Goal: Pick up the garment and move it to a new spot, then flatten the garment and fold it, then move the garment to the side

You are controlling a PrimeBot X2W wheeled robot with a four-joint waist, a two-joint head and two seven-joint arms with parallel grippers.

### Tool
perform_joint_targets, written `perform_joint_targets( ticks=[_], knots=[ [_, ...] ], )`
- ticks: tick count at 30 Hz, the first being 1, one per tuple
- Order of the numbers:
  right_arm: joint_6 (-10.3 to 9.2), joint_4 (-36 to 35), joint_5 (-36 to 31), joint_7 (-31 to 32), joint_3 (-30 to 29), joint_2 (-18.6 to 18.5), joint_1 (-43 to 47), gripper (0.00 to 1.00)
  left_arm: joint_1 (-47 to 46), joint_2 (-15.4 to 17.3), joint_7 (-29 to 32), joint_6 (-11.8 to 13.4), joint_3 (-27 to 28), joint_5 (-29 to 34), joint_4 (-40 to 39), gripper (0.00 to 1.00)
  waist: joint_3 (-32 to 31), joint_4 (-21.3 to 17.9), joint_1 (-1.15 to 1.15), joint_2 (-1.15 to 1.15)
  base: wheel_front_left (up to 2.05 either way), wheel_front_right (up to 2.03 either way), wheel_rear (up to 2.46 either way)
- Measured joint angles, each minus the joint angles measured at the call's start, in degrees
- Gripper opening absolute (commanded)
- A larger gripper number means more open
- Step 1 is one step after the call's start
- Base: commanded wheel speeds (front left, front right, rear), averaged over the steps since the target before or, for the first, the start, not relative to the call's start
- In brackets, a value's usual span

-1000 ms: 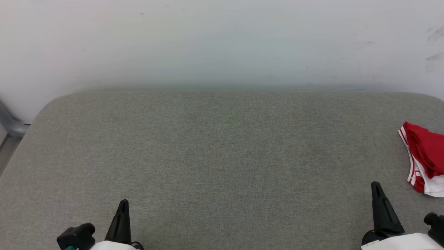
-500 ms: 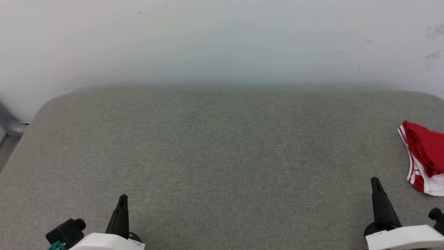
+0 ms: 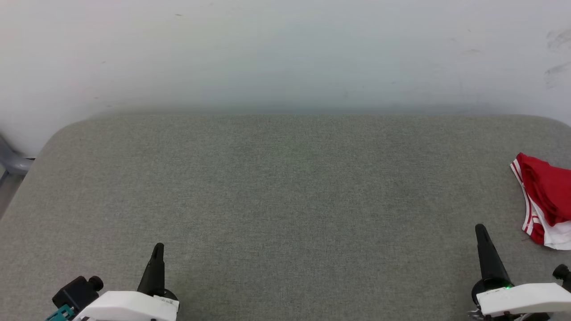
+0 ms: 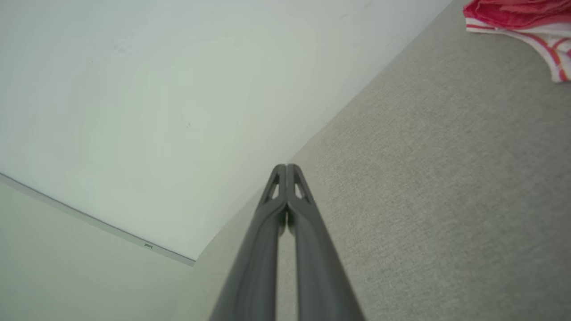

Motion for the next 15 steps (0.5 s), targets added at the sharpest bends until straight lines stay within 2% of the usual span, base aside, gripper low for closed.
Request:
perform_joint_targets(
  ticks=[15],
  knots=[
    [0.00, 1.5, 9.7, 2.5, -0.3, -0.1, -2.0, 0.00, -2.0, -0.2, 2.5, -0.7, 1.1, -10.3, 1.2, 0.00, 0.3, -0.2, 0.00, 0.00, 0.00, 0.00, 0.00]
  ],
)
